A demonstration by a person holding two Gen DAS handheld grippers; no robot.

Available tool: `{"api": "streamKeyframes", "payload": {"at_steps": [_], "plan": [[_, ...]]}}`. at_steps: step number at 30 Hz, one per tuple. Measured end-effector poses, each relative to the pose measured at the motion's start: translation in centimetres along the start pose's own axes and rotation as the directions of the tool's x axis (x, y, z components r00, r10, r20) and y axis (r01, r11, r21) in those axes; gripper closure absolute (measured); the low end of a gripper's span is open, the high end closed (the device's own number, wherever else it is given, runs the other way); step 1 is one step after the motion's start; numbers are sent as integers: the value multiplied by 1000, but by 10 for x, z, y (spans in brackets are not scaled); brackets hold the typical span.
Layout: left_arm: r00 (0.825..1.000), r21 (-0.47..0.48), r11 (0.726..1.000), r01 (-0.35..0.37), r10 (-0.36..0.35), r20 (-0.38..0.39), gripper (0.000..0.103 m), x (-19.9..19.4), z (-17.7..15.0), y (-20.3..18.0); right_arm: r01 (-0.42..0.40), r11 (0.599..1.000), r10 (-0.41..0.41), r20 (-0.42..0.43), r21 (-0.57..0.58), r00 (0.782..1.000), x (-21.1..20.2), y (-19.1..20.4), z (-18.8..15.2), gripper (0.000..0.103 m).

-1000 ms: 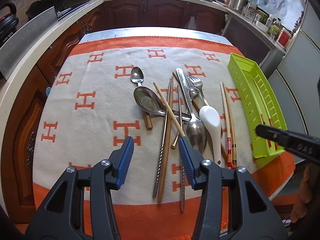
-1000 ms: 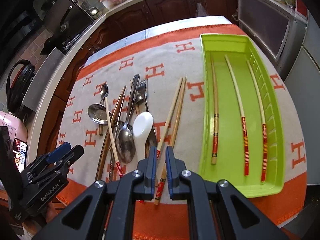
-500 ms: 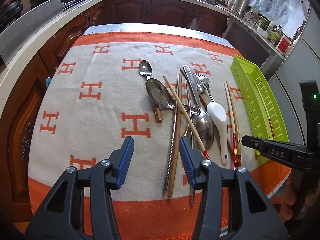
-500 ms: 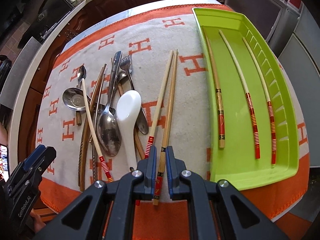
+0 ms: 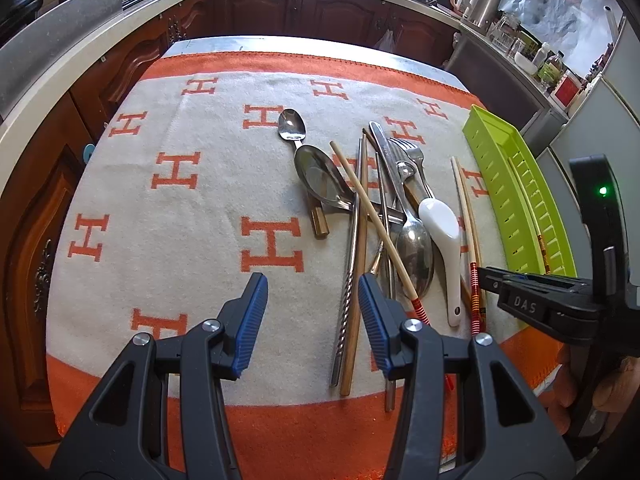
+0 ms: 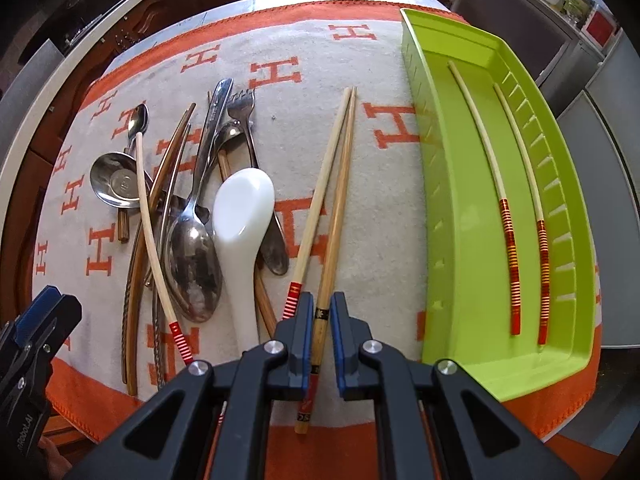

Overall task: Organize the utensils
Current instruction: 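Grasp a plain wooden chopstick from the pile with the right gripper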

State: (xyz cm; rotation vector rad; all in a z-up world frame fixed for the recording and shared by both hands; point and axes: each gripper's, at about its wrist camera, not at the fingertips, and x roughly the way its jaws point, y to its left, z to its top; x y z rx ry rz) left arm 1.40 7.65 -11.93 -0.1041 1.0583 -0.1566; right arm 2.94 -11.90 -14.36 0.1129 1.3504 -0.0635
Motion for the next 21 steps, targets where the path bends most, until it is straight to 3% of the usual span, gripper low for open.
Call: {"api": "streamKeyframes", "payload": {"at_steps": [6,21], "plan": [[1000,-7,1000,-2,2,-17,59,6,1,1,-1,1000,1,-3,-10,1000,2,1,6,94],[999,9,999,-37,37,-21,59,5,2,-3,-143,987,141,35,76,989,-3,-23,6,97]]}}
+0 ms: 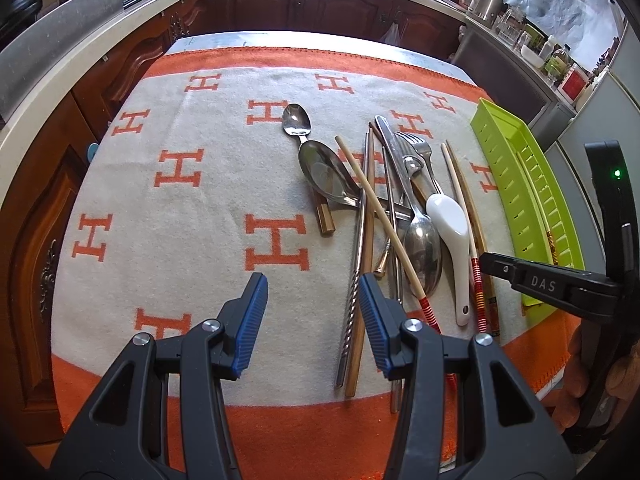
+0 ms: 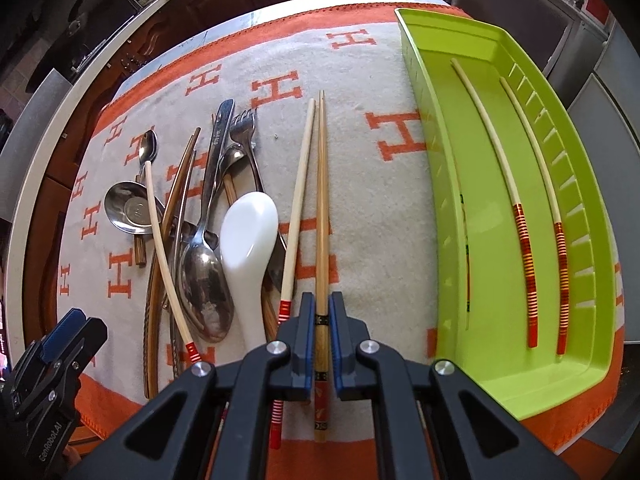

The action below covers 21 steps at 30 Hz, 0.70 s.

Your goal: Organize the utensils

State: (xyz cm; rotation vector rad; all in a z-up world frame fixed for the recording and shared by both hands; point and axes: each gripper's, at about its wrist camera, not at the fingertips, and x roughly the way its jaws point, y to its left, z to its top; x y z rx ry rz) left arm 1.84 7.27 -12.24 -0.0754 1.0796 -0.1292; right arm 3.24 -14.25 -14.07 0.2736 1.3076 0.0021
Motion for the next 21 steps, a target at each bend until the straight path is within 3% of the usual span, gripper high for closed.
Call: {"api": "streamKeyframes", "payload": {"at_steps": [10,21], "plan": [[999,37,999,-38,38,10,59,-6,0,-16,-86,995,82,64,58,995,-28,-23,-2,97],[996,113,990,-89,87,28,59,-14,4,-48,-173,983,162,161,56,973,-61,-47,-4,97]]}}
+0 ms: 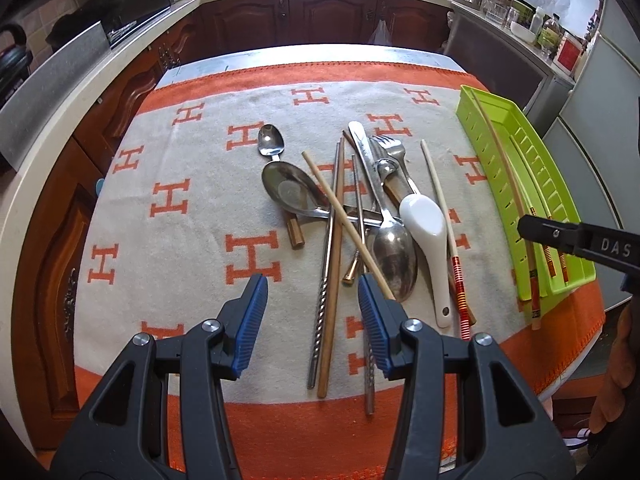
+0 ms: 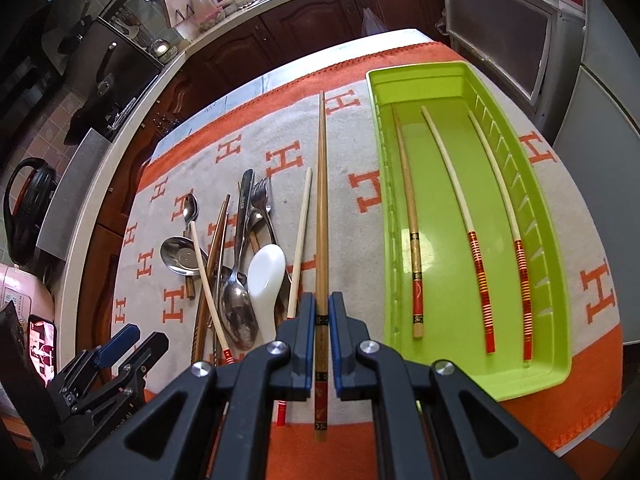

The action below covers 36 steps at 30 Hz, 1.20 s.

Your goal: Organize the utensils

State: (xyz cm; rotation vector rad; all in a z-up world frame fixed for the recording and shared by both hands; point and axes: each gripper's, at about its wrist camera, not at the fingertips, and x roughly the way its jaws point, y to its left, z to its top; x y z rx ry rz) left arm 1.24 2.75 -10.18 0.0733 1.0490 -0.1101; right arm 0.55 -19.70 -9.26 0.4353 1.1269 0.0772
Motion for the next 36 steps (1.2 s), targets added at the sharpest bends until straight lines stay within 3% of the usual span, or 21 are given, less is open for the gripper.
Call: {"api": "streamKeyframes", "payload": {"at_steps": [14,18,29,36], "plan": [[1000,71,997,-8,7,12,59,-4,27,-42,-8,997,3,75,70,997,-27,-55,20,97],[1000,72,997,-16,15,15,59,-2,36,-48,40,998,-44,100,45,994,-31,-59,25,97],[999,75,996,46,-44,-23,59,11,59,-65,161,987,-159,108,-6,981,-20,-63,32,96],[995,74,993,88,-85,-46,59,22,68,-76,185,983,-183,71,-19,981,-8,-67,32,94]]}}
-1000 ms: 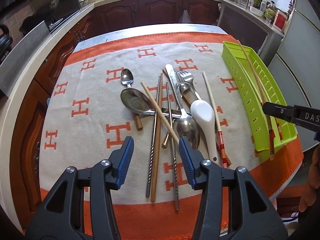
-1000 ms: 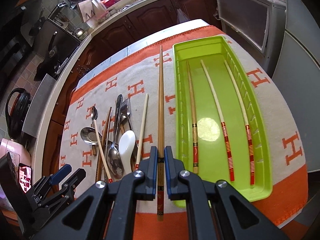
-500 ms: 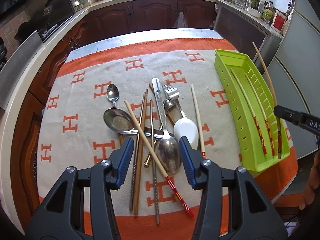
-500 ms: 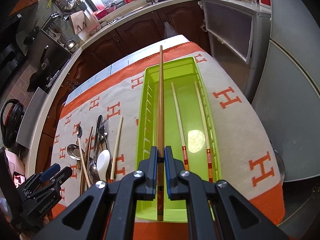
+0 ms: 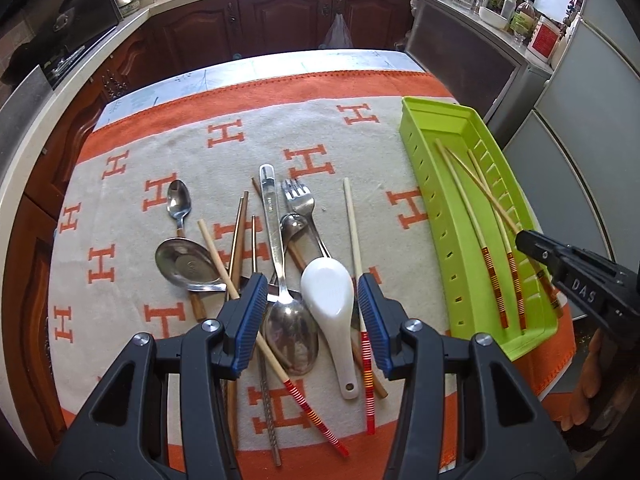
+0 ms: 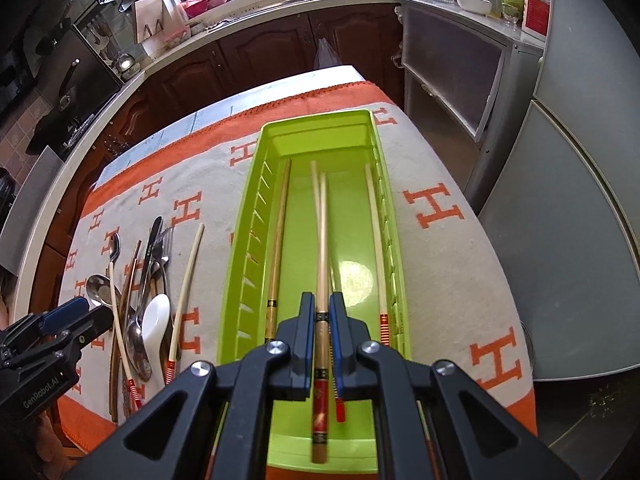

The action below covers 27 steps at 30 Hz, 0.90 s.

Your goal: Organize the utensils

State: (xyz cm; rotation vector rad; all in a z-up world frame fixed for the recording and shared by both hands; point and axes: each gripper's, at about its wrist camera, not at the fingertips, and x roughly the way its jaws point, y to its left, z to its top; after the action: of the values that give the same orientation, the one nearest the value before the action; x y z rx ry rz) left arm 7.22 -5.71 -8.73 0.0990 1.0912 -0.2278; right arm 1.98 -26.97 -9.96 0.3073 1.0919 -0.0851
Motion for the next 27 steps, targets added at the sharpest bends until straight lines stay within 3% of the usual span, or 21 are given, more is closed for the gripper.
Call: {"api": "streamKeyframes", "payload": {"at_steps": [4,11,16,22,27], "plan": [[999,-31,999,42,-43,-33,59,9,5,3,-41,998,41,-3,43,999,-1,-5,-3,80],[985,-98,985,142,-150,-86,59,27,14,3,-96,991,96,12,98,995,-4,-11,-11,79],[963,-183,961,206,-232,-135,59,48,22,4,-114,986,113,14,121,993,-5,-14,-12,79],[959,-246,954,170,-218,-180,59,77,40,9,-121,986,118,26,118,993,-9,-13,-12,79],[956,-228,966,121,-175,-235,67,100,47,2,-122,985,120,29,119,992,-9,-13,-12,79]]}}
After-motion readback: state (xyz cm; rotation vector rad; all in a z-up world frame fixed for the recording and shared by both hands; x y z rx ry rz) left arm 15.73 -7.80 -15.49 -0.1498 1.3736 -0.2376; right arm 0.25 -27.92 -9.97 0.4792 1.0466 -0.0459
